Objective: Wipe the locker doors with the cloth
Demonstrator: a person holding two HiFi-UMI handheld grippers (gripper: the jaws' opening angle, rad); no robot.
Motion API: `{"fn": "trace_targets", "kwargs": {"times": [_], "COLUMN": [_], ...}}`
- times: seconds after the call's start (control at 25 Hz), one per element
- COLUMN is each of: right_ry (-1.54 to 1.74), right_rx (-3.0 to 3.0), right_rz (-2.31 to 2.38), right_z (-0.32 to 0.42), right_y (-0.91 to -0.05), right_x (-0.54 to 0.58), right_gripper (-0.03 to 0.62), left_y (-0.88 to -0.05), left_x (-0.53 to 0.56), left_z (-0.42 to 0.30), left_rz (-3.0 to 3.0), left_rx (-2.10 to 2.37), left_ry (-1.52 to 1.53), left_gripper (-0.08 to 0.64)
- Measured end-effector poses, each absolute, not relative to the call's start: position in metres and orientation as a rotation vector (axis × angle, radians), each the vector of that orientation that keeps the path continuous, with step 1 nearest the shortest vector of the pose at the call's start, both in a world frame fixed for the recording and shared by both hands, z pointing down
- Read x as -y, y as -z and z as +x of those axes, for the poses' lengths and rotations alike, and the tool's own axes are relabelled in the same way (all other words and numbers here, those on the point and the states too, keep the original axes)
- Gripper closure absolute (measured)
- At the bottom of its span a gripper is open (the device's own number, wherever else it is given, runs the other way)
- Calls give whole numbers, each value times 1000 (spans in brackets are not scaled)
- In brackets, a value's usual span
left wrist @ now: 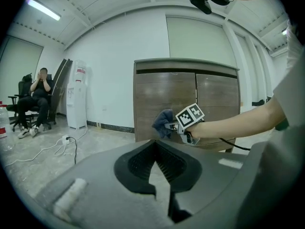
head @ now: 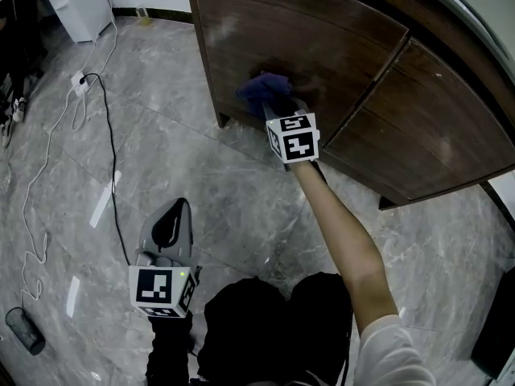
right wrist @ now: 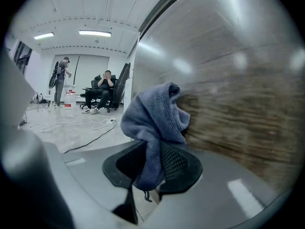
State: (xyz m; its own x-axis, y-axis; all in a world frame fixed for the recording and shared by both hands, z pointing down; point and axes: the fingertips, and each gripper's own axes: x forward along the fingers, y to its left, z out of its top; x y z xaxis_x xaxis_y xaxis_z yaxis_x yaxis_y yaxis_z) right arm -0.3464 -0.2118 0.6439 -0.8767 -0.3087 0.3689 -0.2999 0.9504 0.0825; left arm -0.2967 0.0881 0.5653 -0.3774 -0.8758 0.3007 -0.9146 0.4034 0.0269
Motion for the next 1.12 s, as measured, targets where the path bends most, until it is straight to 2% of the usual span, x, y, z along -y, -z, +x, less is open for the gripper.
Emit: {"fn": "trace_targets", "kwargs": {"times": [0.72,0.92,1.12], "right_ry": [8,34,81], "right_rx": [2527,2511,2588], "right_rz": [369,375,380], "right_z": [-375,-374,-380], "right_y": [-745,-737,-685], "right_x": [200,201,202], "right_gripper": [503,503,503], "left_y": [-590,-590,-584], "left_x": [-99,-106,-102], "left_z": [-310,-310,-310], "left_rz": [1501,1499,1502], "left_rx": [2390,2402,2405], "left_ry": [-195,-200,-178], "left_gripper": [560,560,560]}}
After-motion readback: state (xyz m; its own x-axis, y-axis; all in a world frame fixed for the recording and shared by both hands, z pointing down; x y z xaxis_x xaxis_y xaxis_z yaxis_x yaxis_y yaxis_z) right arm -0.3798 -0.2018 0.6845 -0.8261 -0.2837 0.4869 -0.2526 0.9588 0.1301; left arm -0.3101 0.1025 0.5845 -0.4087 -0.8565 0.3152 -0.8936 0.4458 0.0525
